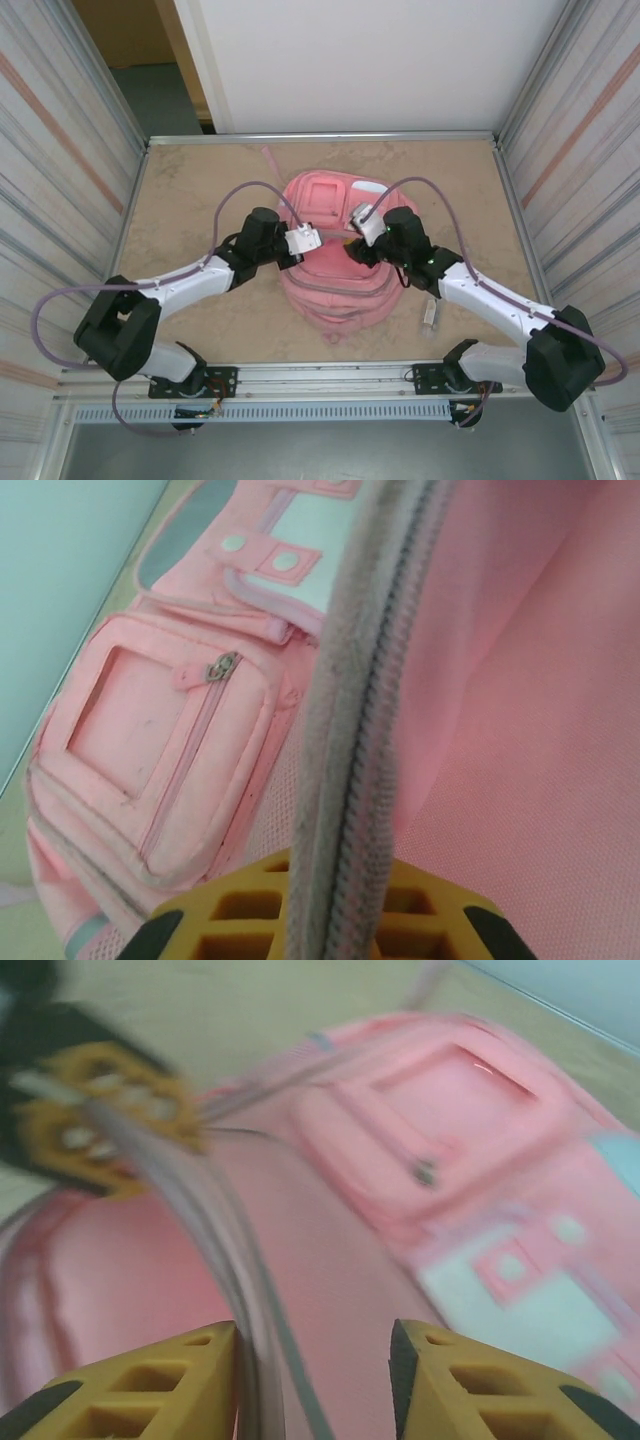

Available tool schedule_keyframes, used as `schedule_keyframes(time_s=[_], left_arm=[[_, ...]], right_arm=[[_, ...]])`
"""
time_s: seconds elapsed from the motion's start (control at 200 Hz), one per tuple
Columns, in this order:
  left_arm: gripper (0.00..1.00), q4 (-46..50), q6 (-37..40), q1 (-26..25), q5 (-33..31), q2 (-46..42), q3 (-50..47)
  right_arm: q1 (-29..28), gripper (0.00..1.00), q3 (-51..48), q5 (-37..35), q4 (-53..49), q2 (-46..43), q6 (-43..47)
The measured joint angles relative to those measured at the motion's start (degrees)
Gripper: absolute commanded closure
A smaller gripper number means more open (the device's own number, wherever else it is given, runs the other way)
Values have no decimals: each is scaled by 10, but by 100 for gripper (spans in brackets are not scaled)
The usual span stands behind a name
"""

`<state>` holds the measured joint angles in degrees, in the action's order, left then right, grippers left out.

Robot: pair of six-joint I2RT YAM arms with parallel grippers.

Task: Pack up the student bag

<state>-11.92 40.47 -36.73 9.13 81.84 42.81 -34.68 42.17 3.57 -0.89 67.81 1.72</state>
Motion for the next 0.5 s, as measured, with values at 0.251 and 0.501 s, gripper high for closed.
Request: schedule_keyframes(time_s=[0.251,0.501], left_arm=[[100,-73,-30,-70,-60,-5,-23],[100,-46,-69,-103,-118,-54,-61]], right_arm=[[148,54,14,123,-89,17,-292],[174,57,38,283,-62,135,-360]])
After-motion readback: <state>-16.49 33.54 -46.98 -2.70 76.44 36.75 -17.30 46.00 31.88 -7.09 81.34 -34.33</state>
